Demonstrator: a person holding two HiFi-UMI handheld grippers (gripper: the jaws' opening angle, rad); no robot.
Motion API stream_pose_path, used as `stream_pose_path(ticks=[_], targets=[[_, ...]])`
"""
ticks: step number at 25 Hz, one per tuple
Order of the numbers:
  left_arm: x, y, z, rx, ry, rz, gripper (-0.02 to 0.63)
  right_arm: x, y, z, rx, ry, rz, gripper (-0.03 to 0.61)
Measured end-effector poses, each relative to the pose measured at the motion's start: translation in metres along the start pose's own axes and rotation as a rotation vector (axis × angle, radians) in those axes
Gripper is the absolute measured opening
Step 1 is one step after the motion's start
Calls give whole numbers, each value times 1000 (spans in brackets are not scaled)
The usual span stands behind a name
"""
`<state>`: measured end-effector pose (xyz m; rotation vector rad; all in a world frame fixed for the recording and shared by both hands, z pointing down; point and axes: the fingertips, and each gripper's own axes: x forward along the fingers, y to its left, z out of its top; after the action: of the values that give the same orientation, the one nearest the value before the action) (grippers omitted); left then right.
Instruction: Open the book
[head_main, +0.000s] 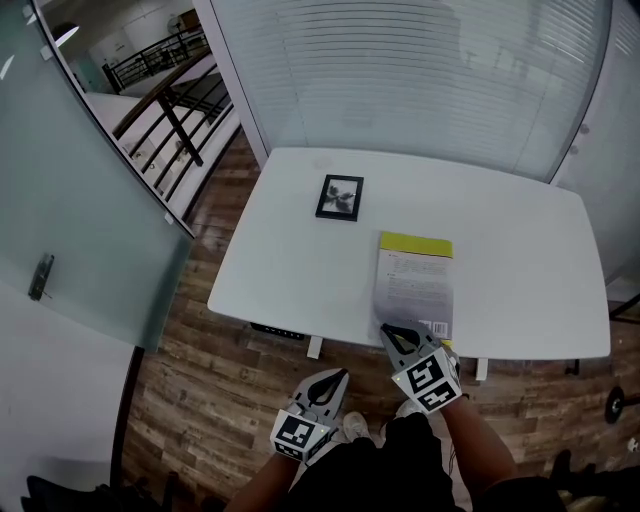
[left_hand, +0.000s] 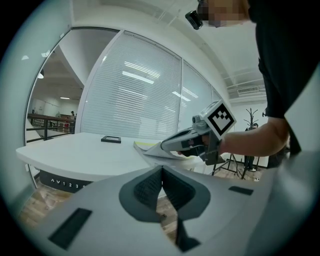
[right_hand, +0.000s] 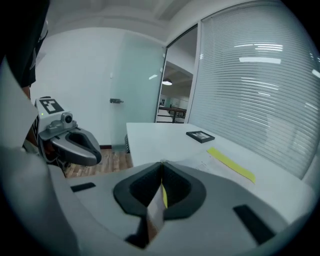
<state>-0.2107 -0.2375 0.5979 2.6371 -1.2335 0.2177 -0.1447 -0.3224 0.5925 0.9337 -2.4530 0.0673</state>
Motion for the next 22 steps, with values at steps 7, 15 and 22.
stream_pose_path(ticks=[7, 15, 22], targets=[[-2, -5, -10, -1, 28, 3, 14, -15, -18, 9, 133, -102, -64, 11], [18, -23, -6, -15, 32, -44, 14, -52, -60, 25, 334, -296, -152, 12], [25, -31, -28, -86, 77, -27, 14, -92, -107, 13, 631, -463, -231, 11]])
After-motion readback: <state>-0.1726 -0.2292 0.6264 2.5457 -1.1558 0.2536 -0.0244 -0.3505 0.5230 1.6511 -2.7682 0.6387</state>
